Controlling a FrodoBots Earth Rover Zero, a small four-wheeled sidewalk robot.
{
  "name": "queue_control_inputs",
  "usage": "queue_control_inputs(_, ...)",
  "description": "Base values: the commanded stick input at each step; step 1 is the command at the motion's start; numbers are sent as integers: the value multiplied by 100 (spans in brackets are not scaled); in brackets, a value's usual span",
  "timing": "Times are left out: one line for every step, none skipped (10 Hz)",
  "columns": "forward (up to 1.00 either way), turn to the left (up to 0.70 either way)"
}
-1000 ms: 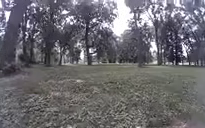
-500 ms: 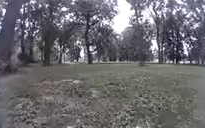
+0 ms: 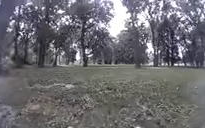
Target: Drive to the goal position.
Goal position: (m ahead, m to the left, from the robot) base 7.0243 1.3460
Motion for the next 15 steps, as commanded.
queue_control_inputs(70,0)
queue_control_inputs(70,0)
queue_control_inputs(68,0)
queue_control_inputs(64,0)
queue_control_inputs(61,0)
queue_control_inputs(61,0)
queue_control_inputs(61,0)
queue_control_inputs(61,0)
queue_control_inputs(61,0)
queue_control_inputs(61,-3)
queue_control_inputs(63,-13)
queue_control_inputs(66,-13)
queue_control_inputs(67,-13)
queue_control_inputs(67,-13)
queue_control_inputs(67,-13)
